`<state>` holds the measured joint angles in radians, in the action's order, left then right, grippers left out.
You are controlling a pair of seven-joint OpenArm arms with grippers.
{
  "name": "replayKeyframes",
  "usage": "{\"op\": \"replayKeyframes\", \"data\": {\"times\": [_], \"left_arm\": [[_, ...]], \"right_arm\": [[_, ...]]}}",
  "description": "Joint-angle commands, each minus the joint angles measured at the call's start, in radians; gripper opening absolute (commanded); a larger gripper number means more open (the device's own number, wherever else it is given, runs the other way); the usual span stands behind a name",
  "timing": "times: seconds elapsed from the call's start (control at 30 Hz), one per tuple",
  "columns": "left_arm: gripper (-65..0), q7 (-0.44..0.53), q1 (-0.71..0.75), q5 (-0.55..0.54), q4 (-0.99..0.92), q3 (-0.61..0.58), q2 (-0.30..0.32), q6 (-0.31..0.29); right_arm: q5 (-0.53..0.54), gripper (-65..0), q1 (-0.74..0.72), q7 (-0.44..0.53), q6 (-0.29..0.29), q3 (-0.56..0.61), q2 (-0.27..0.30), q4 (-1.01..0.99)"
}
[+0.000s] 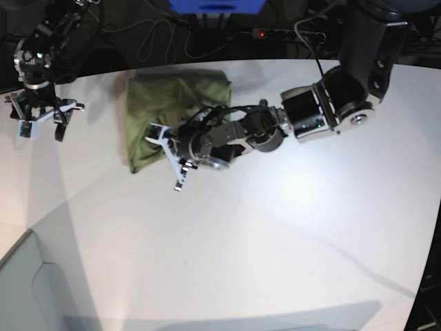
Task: Fold the T-shirt properly
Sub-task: 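Sweep the left arm across the shirt, pushing it into a square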
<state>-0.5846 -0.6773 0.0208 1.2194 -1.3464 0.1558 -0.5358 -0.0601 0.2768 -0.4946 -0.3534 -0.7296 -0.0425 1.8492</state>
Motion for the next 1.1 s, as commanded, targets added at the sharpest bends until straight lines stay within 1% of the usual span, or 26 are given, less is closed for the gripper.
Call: {"op": "replayKeyframes", "data": {"times": [0.0, 0.1, 0.23, 0.27, 0.4, 0.43, 0.5, 0.6, 0.7, 0.77, 0.83, 0.93, 1.0, 1.07], "left_arm": [[-65.0, -0.022, -0.006, 0.003, -0.026, -0.009, -0.017, -0.036], [-65.0, -0.025, -0.028, 0.009, -0.072, -0.011, -0.054, -0.04], [-65.0, -0.031, -0.038, 0.008, -0.079, -0.011, -0.06, -0.039], [-64.0, -0.033, -0.038, 0.008, -0.076, -0.011, -0.058, -0.039], [-51.5, -0.038, -0.038, 0.009, -0.074, -0.003, -0.051, -0.03], [-49.0, -0.054, -0.037, 0.009, -0.074, 0.0, -0.034, -0.028], [-47.1, -0.073, -0.04, 0.008, -0.059, 0.003, -0.025, -0.028], [-47.1, -0.081, -0.035, 0.008, -0.01, 0.06, -0.019, -0.028], [-47.0, -0.082, -0.035, 0.009, 0.044, 0.129, -0.009, -0.028], [-47.0, -0.082, -0.035, 0.009, 0.095, 0.195, -0.005, -0.028], [-47.0, -0.082, -0.034, 0.009, 0.147, 0.267, -0.005, -0.028], [-47.0, -0.082, -0.034, 0.009, 0.196, 0.336, -0.005, -0.028], [-47.0, -0.084, -0.034, 0.009, 0.248, 0.382, 0.0, -0.028], [-47.0, -0.11, -0.017, 0.005, 0.316, 0.456, 0.04, -0.028]], "right_arm": [[0.01, -25.1, -0.001, 0.027, -0.002, 0.002, -0.001, 0.034], [0.01, -25.1, 0.019, 0.032, -0.002, 0.002, -0.007, 0.068], [0.01, -25.1, 0.02, 0.026, -0.002, 0.003, -0.009, 0.088], [0.01, -25.1, 0.022, 0.026, -0.002, 0.003, -0.009, 0.088], [0.01, -25.1, 0.039, 0.026, -0.002, 0.005, -0.009, 0.088], [0.01, -25.1, 0.04, 0.026, -0.002, 0.006, -0.009, 0.088], [0.01, -25.1, 0.04, 0.026, -0.002, 0.006, -0.009, 0.088], [0.01, -25.1, 0.04, 0.026, -0.002, 0.008, -0.01, 0.088], [0.01, -25.1, 0.04, 0.026, -0.002, 0.008, -0.033, 0.096], [0.01, -25.1, 0.054, 0.024, -0.002, 0.009, -0.038, 0.108], [0.01, -25.1, 0.066, 0.026, -0.002, 0.021, -0.055, 0.126], [0.01, -25.1, 0.089, 0.026, -0.002, 0.064, -0.063, 0.154], [0.01, -25.0, 0.115, 0.032, -0.002, 0.114, -0.063, 0.175], [0.01, -25.0, 0.14, 0.032, -0.002, 0.173, -0.058, 0.2]]}}
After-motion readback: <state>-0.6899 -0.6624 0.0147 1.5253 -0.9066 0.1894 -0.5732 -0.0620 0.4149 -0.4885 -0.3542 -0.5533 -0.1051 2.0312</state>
